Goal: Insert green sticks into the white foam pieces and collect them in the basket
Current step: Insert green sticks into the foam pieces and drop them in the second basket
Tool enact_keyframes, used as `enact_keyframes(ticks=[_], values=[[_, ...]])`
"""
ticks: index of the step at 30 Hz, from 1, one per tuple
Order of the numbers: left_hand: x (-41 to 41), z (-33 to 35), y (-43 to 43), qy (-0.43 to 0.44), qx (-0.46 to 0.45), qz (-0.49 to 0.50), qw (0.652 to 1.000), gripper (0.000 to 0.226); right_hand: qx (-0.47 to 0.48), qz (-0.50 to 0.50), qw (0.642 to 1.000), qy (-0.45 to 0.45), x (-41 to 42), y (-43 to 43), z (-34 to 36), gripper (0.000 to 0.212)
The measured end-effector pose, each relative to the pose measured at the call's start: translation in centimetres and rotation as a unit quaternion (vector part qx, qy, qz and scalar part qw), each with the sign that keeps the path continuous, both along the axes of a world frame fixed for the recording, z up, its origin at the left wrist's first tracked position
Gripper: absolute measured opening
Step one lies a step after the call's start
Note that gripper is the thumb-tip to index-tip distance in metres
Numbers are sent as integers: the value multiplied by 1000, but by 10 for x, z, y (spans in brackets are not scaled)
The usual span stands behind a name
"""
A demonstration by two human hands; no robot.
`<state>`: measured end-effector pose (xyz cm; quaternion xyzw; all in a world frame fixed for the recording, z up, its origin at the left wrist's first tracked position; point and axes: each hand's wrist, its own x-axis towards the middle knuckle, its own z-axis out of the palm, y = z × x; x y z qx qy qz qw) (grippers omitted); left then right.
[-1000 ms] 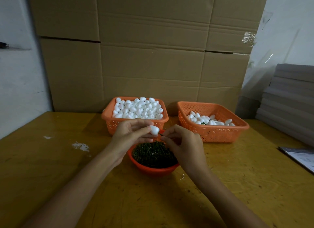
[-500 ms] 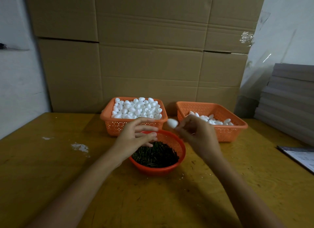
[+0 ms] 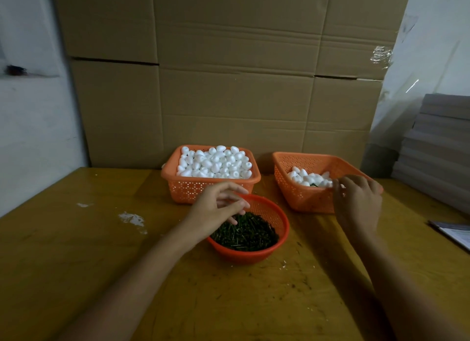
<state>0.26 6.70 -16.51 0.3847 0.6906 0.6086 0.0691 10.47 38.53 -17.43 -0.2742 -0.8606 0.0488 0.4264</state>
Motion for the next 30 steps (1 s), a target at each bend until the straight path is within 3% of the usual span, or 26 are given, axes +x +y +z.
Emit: enact_keyframes(ticks=[3,5,8,10,12,16,22,27,30], values=[[-1,-2,2,25,-22,7,999,12,62,29,997,44,-4,-38,11,30],[-2,-5,4,51,-45,26,997,11,50,131,989,41,-5,-73,17,32],[-2,-11,6,126,-108,77,983,12,6,345,929,-133,-5,-122,12,39],[-1,-13,5,236,-197,107,946,12,34,390,880,-267,-7,-136,3,37],[1,-11,4,283,-236,98,925,11,40,392,862,-320,-8,-136,3,35],[3,-6,4,288,-273,81,914,10,38,397,852,-339,-8,-134,8,35],[1,-6,4,313,-271,95,905,15,42,373,850,-370,-8,-139,11,34],[-10,4,12,442,-291,243,813,52,30,365,849,-381,-8,-144,14,37],[-25,13,20,411,-376,300,774,59,27,366,849,-380,-8,-143,14,37]])
